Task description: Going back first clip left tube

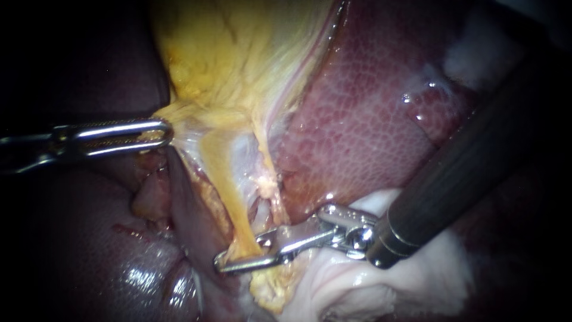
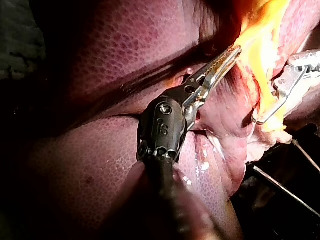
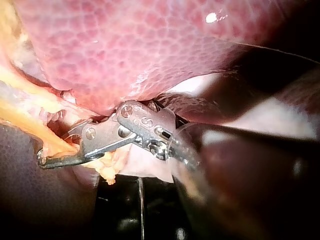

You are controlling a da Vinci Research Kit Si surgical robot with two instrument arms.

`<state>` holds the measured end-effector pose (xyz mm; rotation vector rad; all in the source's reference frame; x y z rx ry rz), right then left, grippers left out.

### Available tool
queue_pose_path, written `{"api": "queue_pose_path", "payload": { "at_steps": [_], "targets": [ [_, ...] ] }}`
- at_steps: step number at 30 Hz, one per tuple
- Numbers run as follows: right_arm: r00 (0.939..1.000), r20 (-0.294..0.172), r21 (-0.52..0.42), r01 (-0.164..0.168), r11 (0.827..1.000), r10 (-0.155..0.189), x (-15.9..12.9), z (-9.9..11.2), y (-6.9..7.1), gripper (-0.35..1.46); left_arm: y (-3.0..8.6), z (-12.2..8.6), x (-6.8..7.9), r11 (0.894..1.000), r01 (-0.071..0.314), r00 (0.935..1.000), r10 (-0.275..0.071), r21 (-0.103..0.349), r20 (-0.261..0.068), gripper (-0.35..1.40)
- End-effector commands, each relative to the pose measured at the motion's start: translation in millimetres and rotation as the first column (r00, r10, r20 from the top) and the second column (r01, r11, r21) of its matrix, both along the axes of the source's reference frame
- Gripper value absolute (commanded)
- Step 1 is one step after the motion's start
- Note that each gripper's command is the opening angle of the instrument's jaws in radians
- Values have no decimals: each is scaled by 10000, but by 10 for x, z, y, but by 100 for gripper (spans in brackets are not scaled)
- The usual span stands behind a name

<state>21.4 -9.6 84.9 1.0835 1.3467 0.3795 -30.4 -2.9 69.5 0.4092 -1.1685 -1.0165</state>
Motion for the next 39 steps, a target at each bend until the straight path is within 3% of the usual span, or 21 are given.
{"api": "queue_pose_path", "payload": {
  "at_steps": [1, 4, 8, 11, 13, 22, 39],
  "targets": [
    [10000, -4, 3, -2, 10000, 2, 0, -1, 0, -35, 0, 0, 0, 10000, -3, 10000, 3, -2, 0, -35],
    [10000, 11, -2, -26, 10000, 26, 2, -1, -1, -33, 0, 0, 0, 10000, -3, 10000, 3, -2, 0, -35],
    [9996, 153, 30, -216, 9998, 216, 8, 1, 1, 41, 0, 0, 0, 10000, -1, 10000, 1, -2, -1, -35],
    [9960, 426, -208, -776, 9968, 784, 17, 5, 4, 59, -1, -1, -1, 10000, 27, 10000, -27, -7, -24, -35],
    [9939, 474, -256, -986, 9948, 997, 18, 8, 7, 60, -2, -2, -1, 10000, 12, 10000, -12, -3, -11, -35],
    [9896, 512, -618, -1313, 9894, 1345, 3, 15, 28, 60, -4, -6, -4, 10000, -2, 10000, 2, 6, 4, -35],
    [9897, 405, -958, -1328, 9865, 1372, -83, -21, 46, 60, -5, -6, -1, 10000, -13, 10000, 13, 1, 9, -35]
  ]
}}
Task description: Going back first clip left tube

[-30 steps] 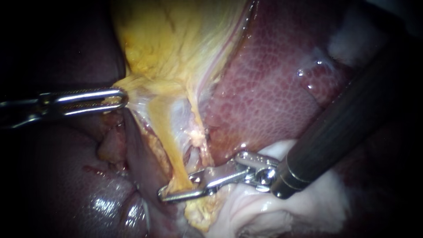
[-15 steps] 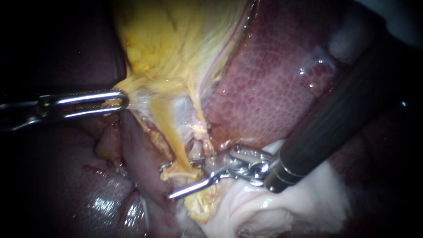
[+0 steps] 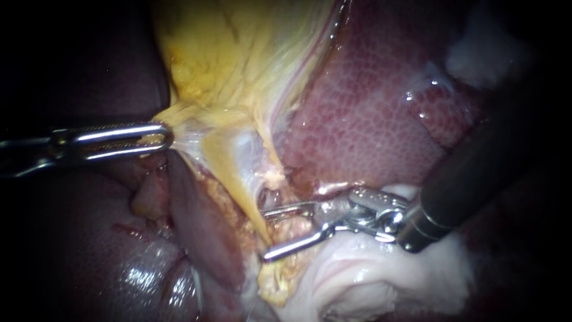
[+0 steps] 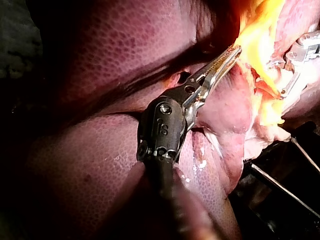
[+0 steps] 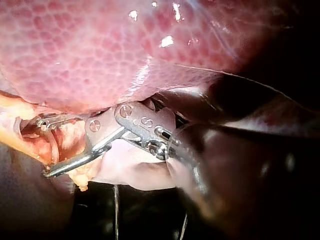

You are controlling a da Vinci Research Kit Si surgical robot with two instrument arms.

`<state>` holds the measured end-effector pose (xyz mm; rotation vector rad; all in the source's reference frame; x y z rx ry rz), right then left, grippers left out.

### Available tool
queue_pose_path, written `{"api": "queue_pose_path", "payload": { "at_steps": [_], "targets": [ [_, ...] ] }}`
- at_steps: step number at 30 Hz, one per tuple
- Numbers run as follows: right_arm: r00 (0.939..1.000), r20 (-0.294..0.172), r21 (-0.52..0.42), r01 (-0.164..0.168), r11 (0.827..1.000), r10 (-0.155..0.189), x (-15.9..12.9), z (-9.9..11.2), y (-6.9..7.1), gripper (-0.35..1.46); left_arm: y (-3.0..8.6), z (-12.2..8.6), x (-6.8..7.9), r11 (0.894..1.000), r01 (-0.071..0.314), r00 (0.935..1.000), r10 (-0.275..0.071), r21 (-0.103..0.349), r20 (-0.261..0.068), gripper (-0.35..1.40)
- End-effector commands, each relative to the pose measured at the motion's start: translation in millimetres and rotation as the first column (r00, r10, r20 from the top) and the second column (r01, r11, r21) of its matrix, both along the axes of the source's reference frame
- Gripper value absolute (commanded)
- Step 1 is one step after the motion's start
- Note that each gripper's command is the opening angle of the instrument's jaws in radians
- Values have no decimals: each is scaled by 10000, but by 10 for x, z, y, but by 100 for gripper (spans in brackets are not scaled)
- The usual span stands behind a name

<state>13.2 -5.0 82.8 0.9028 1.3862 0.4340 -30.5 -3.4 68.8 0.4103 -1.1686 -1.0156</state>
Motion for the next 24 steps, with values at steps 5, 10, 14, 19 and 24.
{"api": "queue_pose_path", "payload": {
  "at_steps": [5, 10, 14, 19, 24],
  "targets": [
    [9997, 88, -59, -217, 9997, 217, -27, -19, 15, 60, -1, 2, 0, 10000, -20, 10000, 20, -7, 15, -35],
    [9996, 70, -144, -269, 9995, 270, -52, -36, 28, 60, -2, 2, -1, 10000, -20, 10000, 20, -9, 14, -35],
    [9992, 67, -367, -380, 9986, 383, -66, -52, 39, 60, -2, 2, -1, 10000, -18, 10000, 18, -11, 13, -35],
    [9983, 183, -965, -526, 9939, 546, -81, -84, 57, 60, -4, 3, -3, 10000, -30, 10000, 30, -20, 22, -35],
    [9968, 491, -1463, -550, 9877, 627, -92, -115, 69, 60, -5, 4, -5, 10000, -59, 10000, 59, -22, 46, -35]
  ]
}}
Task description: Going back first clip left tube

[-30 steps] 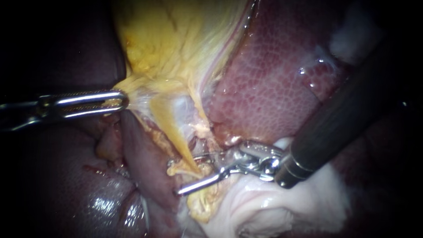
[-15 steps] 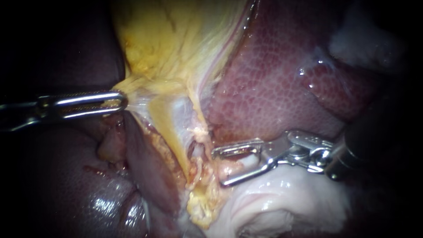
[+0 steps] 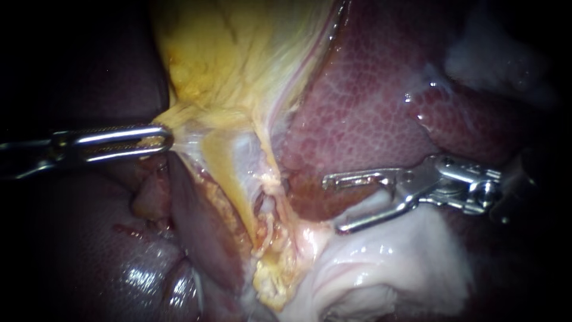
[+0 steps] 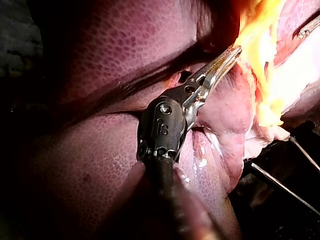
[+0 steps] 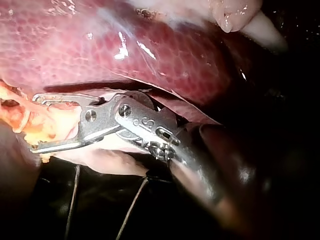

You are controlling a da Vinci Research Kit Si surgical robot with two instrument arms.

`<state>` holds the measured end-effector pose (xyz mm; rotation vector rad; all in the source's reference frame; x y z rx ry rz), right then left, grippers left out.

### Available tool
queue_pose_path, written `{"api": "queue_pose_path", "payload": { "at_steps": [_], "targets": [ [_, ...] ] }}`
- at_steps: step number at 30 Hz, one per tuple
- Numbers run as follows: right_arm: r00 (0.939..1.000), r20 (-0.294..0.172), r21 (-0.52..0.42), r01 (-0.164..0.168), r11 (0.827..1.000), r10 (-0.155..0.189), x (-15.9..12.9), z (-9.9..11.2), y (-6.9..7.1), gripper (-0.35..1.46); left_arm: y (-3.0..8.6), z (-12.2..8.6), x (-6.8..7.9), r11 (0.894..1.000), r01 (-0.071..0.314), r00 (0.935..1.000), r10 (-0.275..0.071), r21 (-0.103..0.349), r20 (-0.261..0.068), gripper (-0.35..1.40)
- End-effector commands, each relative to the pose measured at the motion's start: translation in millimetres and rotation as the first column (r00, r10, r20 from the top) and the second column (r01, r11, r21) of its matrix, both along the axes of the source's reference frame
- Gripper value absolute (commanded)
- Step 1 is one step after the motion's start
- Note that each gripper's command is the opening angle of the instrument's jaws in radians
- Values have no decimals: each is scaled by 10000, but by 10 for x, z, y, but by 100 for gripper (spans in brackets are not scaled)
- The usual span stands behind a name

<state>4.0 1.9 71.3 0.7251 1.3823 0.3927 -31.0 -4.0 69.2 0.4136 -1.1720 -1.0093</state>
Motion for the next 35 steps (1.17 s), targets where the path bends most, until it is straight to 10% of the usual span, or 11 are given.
{"api": "queue_pose_path", "payload": {
  "at_steps": [1, 7, 21, 35],
  "targets": [
    [10000, 58, -50, 21, 10000, -20, -2, -4, 1, 60, 0, 0, -1, 10000, -4, 10000, 4, -1, 0, -35],
    [9999, 144, -232, 27, 9997, -24, -8, -18, 5, 60, -8, 13, -16, 9999, -132, 9999, 132, -104, 31, -35],
    [9997, 228, -221, -25, 9998, 30, -14, -16, 4, 60, -31, 77, -113, 9971, -764, 9969, 765, -42, 185, -35],
    [9997, 233, -226, -33, 9997, 38, -14, -16, 4, 60, -32, 77, -112, 9961, -883, 9958, 884, -39, 229, -35]
  ]
}}
